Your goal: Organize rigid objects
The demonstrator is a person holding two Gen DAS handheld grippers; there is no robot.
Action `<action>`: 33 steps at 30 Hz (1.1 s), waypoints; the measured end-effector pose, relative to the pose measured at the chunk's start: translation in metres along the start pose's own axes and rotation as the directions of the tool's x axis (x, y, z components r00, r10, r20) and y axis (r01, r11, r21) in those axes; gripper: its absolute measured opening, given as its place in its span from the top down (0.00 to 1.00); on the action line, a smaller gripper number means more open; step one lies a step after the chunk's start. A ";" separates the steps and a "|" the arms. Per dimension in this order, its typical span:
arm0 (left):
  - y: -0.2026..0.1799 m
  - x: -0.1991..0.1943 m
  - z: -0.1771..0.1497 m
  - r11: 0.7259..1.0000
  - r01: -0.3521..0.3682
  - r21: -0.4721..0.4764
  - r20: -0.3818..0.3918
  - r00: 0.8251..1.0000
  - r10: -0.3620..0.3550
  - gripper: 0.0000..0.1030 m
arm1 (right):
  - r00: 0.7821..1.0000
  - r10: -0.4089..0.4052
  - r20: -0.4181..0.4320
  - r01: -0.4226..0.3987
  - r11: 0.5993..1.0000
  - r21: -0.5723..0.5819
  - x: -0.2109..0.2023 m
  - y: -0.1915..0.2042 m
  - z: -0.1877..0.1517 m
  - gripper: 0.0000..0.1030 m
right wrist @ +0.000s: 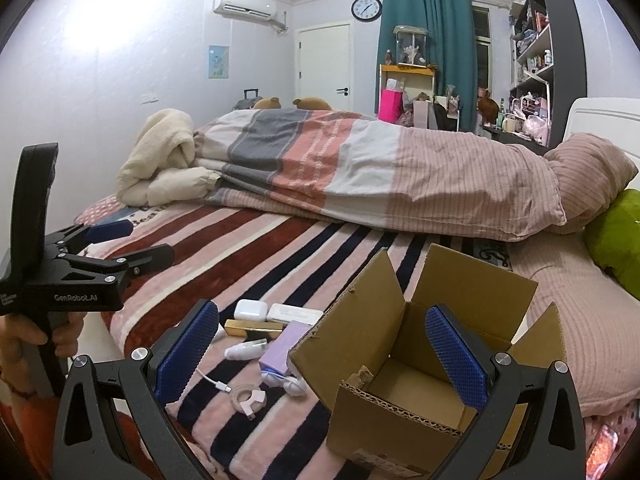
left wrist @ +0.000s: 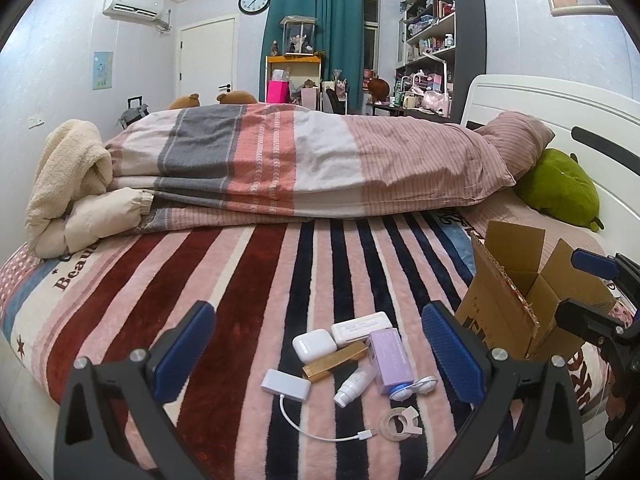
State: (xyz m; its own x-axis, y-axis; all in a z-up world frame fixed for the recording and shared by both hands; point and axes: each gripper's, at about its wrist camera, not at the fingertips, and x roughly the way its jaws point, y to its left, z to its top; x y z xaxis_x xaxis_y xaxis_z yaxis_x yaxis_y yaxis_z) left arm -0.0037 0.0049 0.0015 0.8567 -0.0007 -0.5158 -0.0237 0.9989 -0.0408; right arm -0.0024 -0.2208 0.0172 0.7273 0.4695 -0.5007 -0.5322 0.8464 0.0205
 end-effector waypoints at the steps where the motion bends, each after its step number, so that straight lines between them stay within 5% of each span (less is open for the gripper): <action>1: 0.000 0.000 0.000 1.000 0.000 0.000 0.000 1.000 0.000 0.00 | 1.000 0.001 0.000 -0.001 1.000 -0.001 0.000 0.000 0.000 0.00; 33: 0.015 0.000 0.000 0.999 0.019 -0.027 -0.011 1.000 -0.019 0.00 | 1.000 0.014 -0.006 -0.014 1.000 -0.019 -0.001 0.015 -0.003 0.00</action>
State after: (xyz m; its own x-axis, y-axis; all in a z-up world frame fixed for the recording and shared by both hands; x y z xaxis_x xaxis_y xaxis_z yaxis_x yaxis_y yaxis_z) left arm -0.0037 0.0200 0.0012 0.8514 -0.0200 -0.5241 -0.0219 0.9970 -0.0737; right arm -0.0125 -0.2089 0.0152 0.7175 0.4794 -0.5054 -0.5501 0.8350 0.0111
